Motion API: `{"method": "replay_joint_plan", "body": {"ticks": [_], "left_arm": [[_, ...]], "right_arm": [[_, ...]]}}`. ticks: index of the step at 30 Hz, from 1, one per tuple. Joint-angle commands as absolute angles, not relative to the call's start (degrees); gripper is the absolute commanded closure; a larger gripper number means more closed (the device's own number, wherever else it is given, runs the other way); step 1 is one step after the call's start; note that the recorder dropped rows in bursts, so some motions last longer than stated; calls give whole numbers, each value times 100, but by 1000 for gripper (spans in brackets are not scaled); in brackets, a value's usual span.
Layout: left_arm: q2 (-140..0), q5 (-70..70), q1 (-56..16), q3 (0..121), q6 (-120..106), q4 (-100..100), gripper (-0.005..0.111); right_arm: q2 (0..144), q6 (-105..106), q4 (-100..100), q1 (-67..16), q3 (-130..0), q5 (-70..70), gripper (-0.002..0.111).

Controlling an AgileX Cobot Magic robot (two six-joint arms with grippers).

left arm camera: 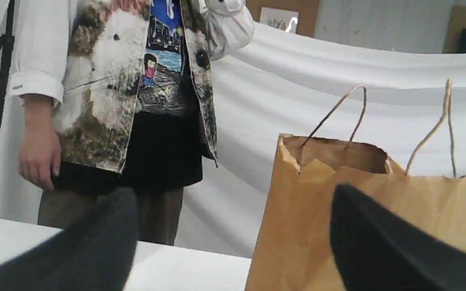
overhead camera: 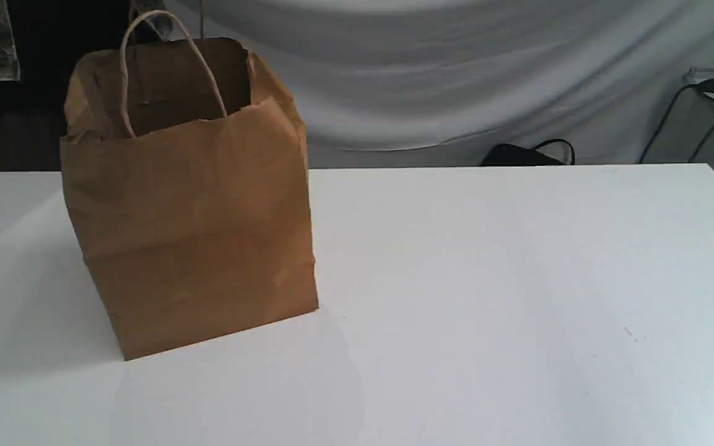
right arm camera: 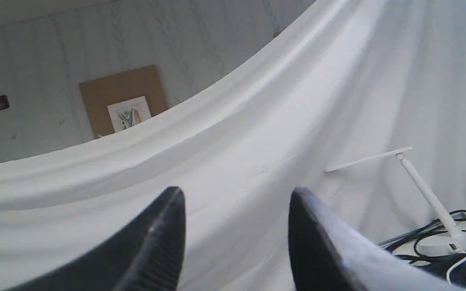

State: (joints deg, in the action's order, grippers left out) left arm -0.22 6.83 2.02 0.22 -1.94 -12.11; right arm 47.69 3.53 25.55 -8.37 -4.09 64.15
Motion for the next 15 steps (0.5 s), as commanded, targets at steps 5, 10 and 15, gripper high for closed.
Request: {"method": "replay_joint_plan", "body": {"ticks": [5,10,15], "left_arm": [[0,598,167,0,760,-742,102],[0,459,167,0,307,-491,107],[0,159,178,0,115,-490,107]], "right_arm": [[4764,389,2574,-800,-383,6397,67],[4764,389,2574,-800,-383,6397,67],[4764,389,2574,-800,-383,6397,67]]}}
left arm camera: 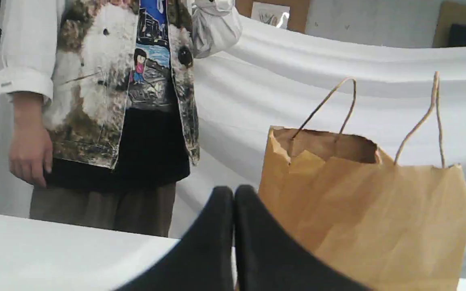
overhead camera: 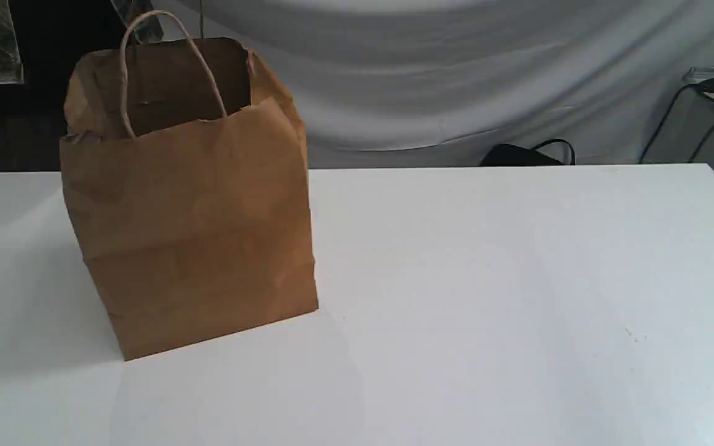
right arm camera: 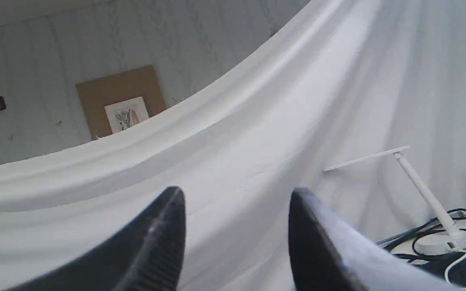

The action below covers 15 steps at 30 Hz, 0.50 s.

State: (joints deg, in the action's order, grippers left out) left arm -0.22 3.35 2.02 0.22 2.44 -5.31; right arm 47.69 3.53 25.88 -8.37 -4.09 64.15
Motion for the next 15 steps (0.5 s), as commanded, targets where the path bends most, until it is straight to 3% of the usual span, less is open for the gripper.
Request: {"method": "replay_joint_plan", "body": {"ticks": [1,15], "left_arm": [[0,80,178,0,59,-490,107],[0,-613,178,0,933,-616,107]], "right_arm": [[4764,389,2574,-800,-383,6397,67],[4764,389,2574,-800,-383,6397,67]]}}
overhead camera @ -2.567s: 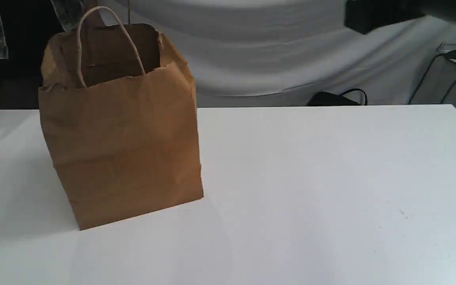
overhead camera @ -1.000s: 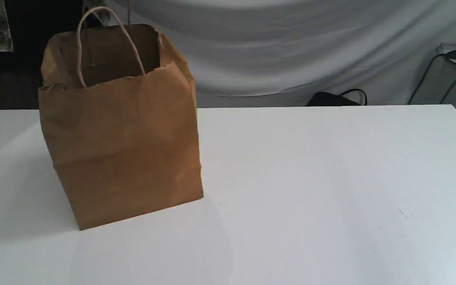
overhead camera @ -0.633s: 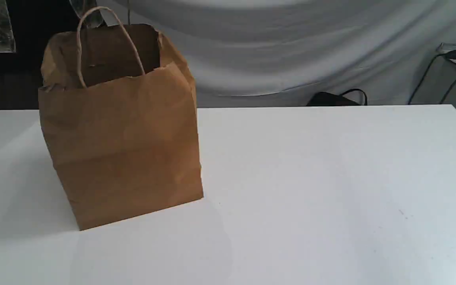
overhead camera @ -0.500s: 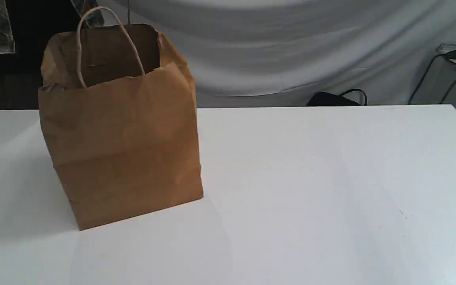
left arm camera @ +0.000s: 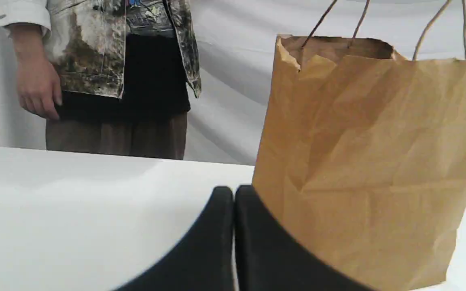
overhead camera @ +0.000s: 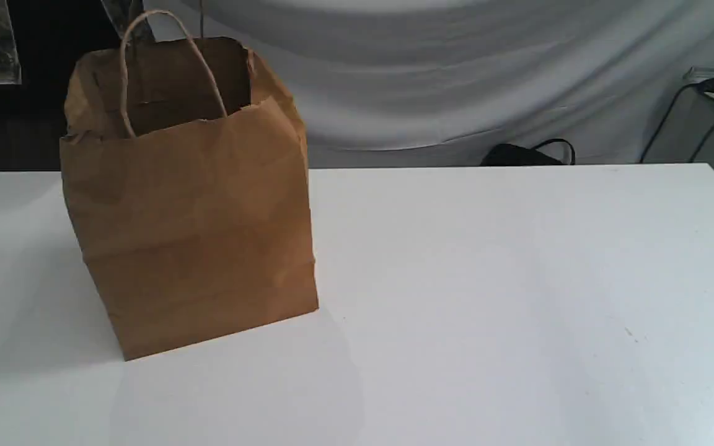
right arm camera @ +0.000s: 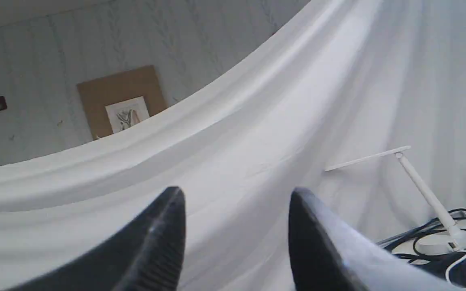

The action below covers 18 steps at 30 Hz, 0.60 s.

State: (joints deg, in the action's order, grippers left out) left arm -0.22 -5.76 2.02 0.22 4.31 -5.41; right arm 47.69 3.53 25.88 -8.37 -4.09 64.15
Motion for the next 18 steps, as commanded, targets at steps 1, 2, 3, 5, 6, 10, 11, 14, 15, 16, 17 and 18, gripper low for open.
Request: {"method": "replay_joint_plan", "body": {"ticks": [1,2,3,5,6,10,11,14,15,16,17,18], "left_arm": [[0,-629,178,0,1037,-616,107],[0,-629,178,0,1037,-616,107],[0,-629,178,0,1026,-616,107],[0,-629,178,0,1026,-616,107],[0,-629,178,0,1026,-616,107],[0,-629,178,0,1026,-616,107],[0,-629,178,0,1026,-616,107],[0,-629,178,0,1026,-616,107],[0,-629,178,0,1026,-616,107],[0,-629,178,0,1026,-616,107],[0,-629,178,0,1026,-616,107],[0,-629,178,0,1026,-616,107]], "right_arm": [[4764,389,2574,-800,-383,6397,67],[4764,389,2574,-800,-383,6397,67],[4764,389,2574,-800,-383,6397,67],[4764,389,2574,-800,-383,6397,67],[4764,389,2574,-800,-383,6397,67],[4764,389,2574,-800,-383,6397,67],[4764,389,2574,-800,-383,6397,67],[4764,389,2574,-800,-383,6397,67],[4764,389,2574,-800,-383,6397,67],[4764,389,2574,-800,-383,6397,67],[4764,389,2574,-800,-383,6397,67],[4764,389,2574,-800,-383,6397,67]]}}
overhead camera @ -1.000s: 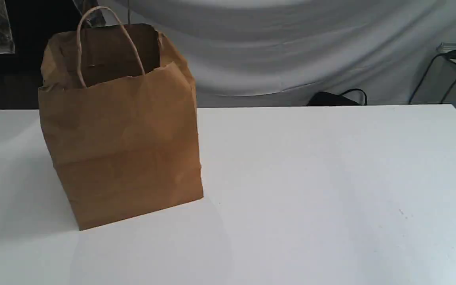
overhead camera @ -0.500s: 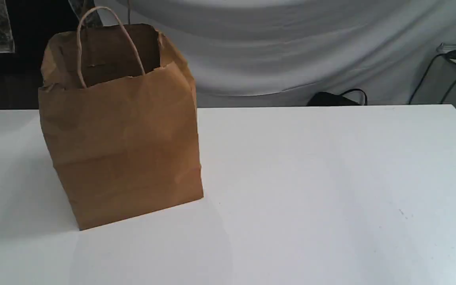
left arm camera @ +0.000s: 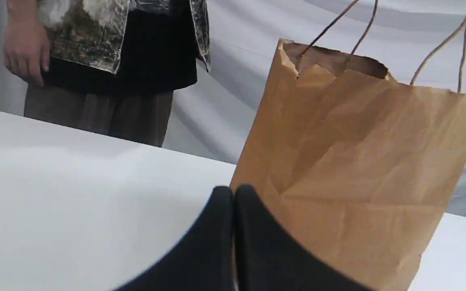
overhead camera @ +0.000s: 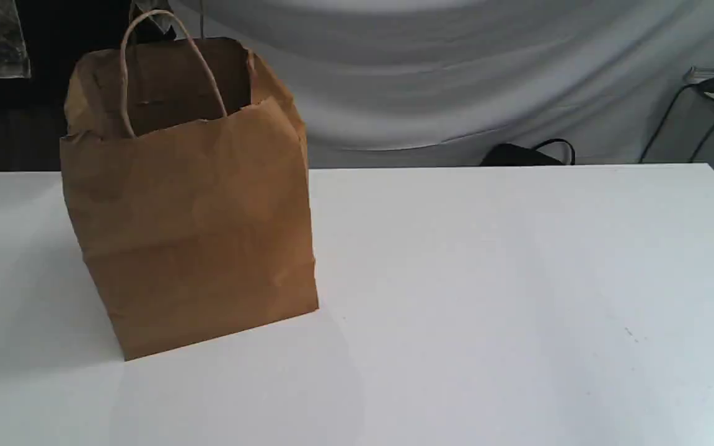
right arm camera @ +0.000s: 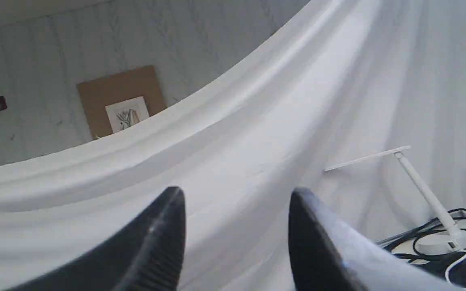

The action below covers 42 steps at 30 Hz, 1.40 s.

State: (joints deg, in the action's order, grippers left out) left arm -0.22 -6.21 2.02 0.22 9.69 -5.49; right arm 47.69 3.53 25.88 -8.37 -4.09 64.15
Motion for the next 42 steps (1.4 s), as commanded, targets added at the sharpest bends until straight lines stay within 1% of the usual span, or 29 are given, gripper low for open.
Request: {"method": "replay_joint_plan", "body": {"ticks": [1,7,12,24,26,29,35,37,41,42], "left_arm": [[0,-629,178,0,1026,-616,107],[0,-629,178,0,1026,-616,107],[0,-629,178,0,1026,-616,107],[0,-629,178,0,1026,-616,107],[0,-629,178,0,1026,-616,107],[0,-629,178,0,1026,-616,107],[0,-629,178,0,1026,-616,107],[0,-629,178,0,1026,-616,107],[0,-629,178,0,1026,-616,107],[0,-629,178,0,1026,-616,107]], "right_arm": [[4764,389,2574,-800,-383,6397,67],[4764,501,2657,-800,-383,6379,67],[4764,501,2785,-800,-383,6022,67],[4668,319,2774,-800,-383,6018,67],[4366,389,2761,-800,-383,5209,67],[3685,1209,3062,-800,-383,3707,67],[2522,2881,3261,-800,-383,1804,67],[2131,3194,3261,-800,-307,1417,67],[1452,3153,3384,-780,0,1505,67],[1362,3280,3481,-747,0,1272,67]]}}
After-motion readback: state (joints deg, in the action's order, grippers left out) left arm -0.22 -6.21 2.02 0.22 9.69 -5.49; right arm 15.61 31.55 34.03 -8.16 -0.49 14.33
